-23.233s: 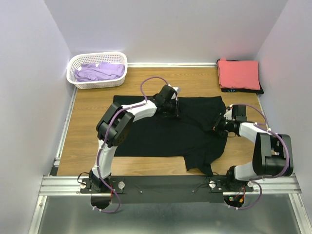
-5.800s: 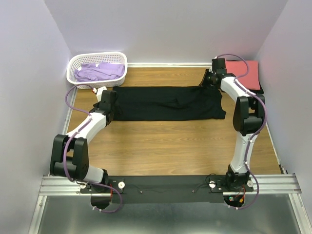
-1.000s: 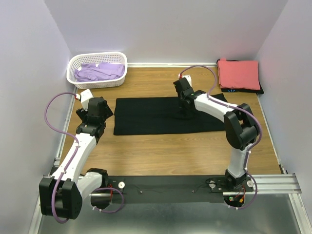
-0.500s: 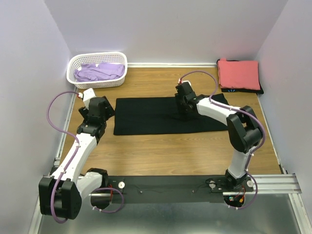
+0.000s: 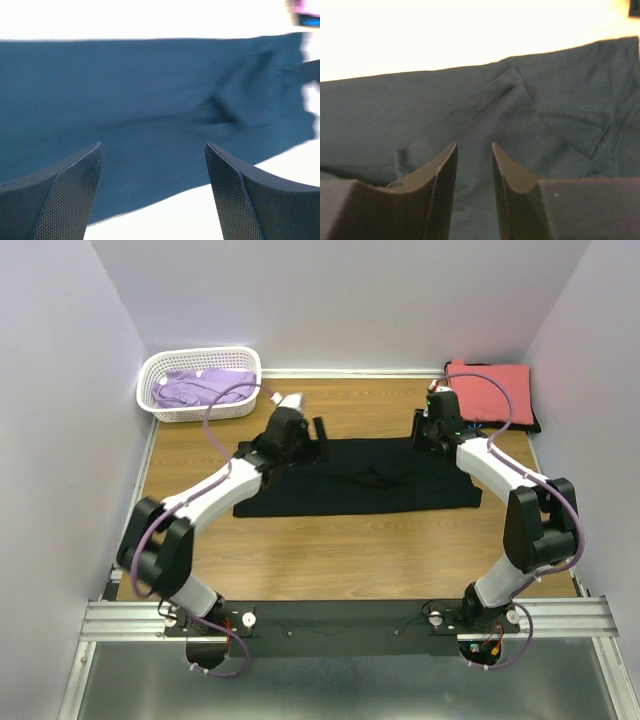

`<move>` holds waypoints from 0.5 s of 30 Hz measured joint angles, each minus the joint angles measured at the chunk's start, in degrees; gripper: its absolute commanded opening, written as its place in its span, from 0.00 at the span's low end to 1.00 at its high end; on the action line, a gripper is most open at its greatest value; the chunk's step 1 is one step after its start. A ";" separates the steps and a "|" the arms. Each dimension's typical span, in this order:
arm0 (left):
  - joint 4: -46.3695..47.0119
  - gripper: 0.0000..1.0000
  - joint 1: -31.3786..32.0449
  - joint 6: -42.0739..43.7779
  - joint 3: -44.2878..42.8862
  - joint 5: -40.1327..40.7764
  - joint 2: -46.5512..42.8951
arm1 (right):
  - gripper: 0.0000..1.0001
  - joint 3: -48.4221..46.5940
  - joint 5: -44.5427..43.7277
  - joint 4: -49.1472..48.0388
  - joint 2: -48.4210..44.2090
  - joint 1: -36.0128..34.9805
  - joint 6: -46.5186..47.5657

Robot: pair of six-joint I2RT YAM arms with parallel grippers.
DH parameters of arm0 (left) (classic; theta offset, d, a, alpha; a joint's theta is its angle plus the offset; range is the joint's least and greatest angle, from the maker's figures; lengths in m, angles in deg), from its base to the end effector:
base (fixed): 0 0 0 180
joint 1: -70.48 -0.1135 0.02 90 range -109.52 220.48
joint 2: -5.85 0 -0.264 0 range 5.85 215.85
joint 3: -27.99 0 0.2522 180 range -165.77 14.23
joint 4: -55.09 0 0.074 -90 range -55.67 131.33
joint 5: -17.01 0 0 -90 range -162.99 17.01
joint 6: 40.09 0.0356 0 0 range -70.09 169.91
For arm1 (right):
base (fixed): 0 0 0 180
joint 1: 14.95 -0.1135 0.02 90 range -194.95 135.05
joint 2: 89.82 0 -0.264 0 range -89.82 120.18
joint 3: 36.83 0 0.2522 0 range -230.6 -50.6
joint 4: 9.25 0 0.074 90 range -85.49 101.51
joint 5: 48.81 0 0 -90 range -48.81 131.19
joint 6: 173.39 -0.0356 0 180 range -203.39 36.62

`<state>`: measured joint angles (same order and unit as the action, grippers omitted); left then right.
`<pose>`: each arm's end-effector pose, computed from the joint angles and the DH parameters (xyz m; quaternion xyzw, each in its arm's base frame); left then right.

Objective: Fold and stack the t-shirts
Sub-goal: Fold the tshirt

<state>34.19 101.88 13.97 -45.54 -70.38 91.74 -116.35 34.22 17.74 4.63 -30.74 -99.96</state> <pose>0.2902 -0.1753 0.2627 -0.0457 0.8786 -0.2467 0.4065 0.3529 0.0953 0.2387 0.0310 0.9114 0.0600 0.4060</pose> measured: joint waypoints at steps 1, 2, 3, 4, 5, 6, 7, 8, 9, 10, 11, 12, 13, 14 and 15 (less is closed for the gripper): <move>0.70 0.88 0.92 -0.42 -3.13 -1.25 3.13 | 0.38 0.50 1.49 -0.26 0.13 1.11 -0.13; 1.16 0.88 1.57 -0.63 -5.11 -2.03 5.44 | 0.37 0.72 2.43 -0.46 0.31 1.86 -0.26; 2.12 0.88 2.58 -1.01 -8.57 -3.67 9.22 | 0.36 0.83 3.69 -1.05 0.70 2.64 -0.39; 2.36 0.88 3.21 -1.20 -10.01 -4.55 11.28 | 0.35 0.85 4.79 -1.64 1.07 3.08 -0.55; 2.32 0.87 3.85 -1.44 -11.80 -5.38 13.55 | 0.35 0.85 6.25 -2.62 1.70 3.91 -0.90; 2.36 0.87 4.33 -1.60 -13.35 -6.27 15.56 | 0.34 0.87 7.30 -3.43 2.25 4.39 -1.29; 2.54 0.87 4.87 -1.70 -15.32 -7.28 18.51 | 0.34 0.98 8.46 -4.28 2.71 4.81 -1.66; 2.60 0.87 5.14 -1.81 -16.41 -7.76 20.24 | 0.34 1.27 9.57 -5.40 3.37 5.55 -2.08; 2.36 0.86 5.62 -1.88 -17.90 -8.37 22.47 | 0.33 1.75 10.80 -6.56 4.11 6.51 -2.62; 2.27 0.86 5.95 -1.90 -19.19 -8.79 24.57 | 0.32 2.27 11.96 -7.61 4.74 7.45 -3.19; 2.08 0.86 6.25 -1.90 -20.37 -9.20 26.38 | 0.32 2.93 13.22 -8.68 5.53 8.46 -3.80; 1.73 0.86 6.40 -1.92 -21.27 -9.49 27.76 | 0.31 3.52 14.21 -9.42 6.23 9.33 -4.33; 1.49 0.86 6.67 -1.90 -22.10 -9.73 29.22 | 0.29 4.11 15.10 -10.05 7.02 10.19 -4.66; 1.36 0.86 6.80 -1.90 -22.53 -9.84 30.01 | 0.28 5.27 16.13 -11.32 7.89 10.95 -5.27; 1.14 0.86 6.95 -1.90 -22.91 -9.90 30.75 | 0.24 6.03 16.70 -11.89 8.26 11.43 -5.51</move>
<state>35.33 108.83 12.07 -68.45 -80.28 122.49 -110.32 50.92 5.85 12.89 -19.31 -105.47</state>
